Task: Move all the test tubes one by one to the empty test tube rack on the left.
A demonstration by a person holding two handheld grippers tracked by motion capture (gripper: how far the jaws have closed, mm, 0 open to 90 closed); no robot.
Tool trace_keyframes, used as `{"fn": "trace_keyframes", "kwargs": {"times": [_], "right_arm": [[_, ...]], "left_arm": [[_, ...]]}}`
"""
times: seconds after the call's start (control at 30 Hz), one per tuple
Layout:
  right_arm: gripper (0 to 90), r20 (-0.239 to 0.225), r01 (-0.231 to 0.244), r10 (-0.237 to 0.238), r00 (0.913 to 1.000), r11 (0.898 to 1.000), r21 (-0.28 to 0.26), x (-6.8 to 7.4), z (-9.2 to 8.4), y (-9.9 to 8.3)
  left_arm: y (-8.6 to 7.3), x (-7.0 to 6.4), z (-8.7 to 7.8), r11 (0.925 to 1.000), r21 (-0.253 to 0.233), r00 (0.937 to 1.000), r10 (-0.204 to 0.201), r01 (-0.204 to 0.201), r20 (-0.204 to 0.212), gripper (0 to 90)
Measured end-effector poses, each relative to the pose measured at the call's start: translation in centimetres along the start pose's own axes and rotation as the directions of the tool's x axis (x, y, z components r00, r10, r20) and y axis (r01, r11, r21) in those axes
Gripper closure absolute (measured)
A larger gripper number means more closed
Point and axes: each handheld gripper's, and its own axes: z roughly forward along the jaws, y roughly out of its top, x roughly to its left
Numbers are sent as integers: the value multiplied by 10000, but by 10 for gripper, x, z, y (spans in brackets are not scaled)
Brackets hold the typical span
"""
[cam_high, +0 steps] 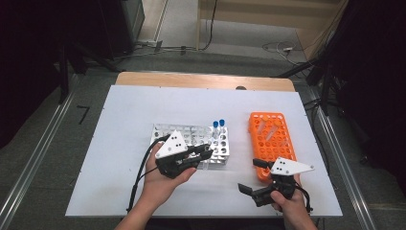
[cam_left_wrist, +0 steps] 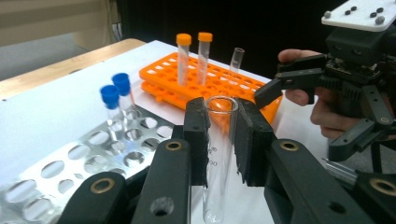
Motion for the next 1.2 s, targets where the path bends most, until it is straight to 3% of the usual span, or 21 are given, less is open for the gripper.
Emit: {"fn": "trace_keyframes", "kwargs": {"times": [0.4, 1.2], "right_arm": [[0, 617, -240, 242, 9978, 9997, -32, -15, -8, -5], [0, 568, -238, 239, 9981, 9997, -31, -19, -7, -9]], "left_arm": [[13, 19, 6, 9998, -136, 9996, -117, 114, -256, 764], [28, 52, 30, 9990, -398, 9949, -235, 197, -981, 764]]}}
